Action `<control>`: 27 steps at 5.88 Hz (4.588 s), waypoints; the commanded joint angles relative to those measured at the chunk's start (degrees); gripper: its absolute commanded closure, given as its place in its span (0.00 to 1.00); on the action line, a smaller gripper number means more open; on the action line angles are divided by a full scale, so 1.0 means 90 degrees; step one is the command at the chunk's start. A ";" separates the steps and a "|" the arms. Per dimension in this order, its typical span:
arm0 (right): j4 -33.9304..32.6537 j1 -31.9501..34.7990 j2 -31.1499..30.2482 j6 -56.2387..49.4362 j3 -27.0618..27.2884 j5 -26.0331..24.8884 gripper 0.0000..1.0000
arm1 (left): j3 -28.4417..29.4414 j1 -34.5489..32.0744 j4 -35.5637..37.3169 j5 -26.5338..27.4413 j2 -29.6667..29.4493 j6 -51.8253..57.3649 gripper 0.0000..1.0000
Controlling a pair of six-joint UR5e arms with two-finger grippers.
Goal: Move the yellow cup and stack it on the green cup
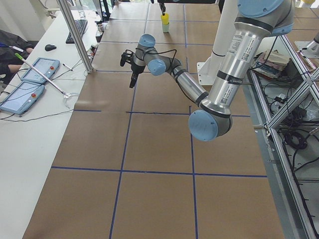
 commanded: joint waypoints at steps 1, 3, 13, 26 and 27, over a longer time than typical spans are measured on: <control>-0.0010 0.0092 -0.0064 -0.0011 -0.0020 -0.0010 0.00 | 0.0000 0.0004 0.0010 -0.0019 0.0000 0.0030 0.00; 0.0000 0.1044 -0.0335 -0.0234 -0.0001 -0.0019 0.00 | 0.0020 -0.0161 0.0000 -0.0932 0.0261 0.0437 0.00; -0.0019 0.2075 -0.1070 -0.0998 -0.0050 0.0039 0.00 | 0.0811 -0.3969 0.1035 -0.2959 0.3818 0.6290 0.00; -0.0010 0.2075 -0.1070 -0.1047 -0.0060 0.0088 0.00 | 0.0928 -0.4000 0.1064 -0.2900 0.3818 0.6309 0.00; -0.0010 0.2075 -0.1070 -0.1047 -0.0060 0.0088 0.00 | 0.0918 -0.4000 0.1064 -0.2900 0.3818 0.6309 0.00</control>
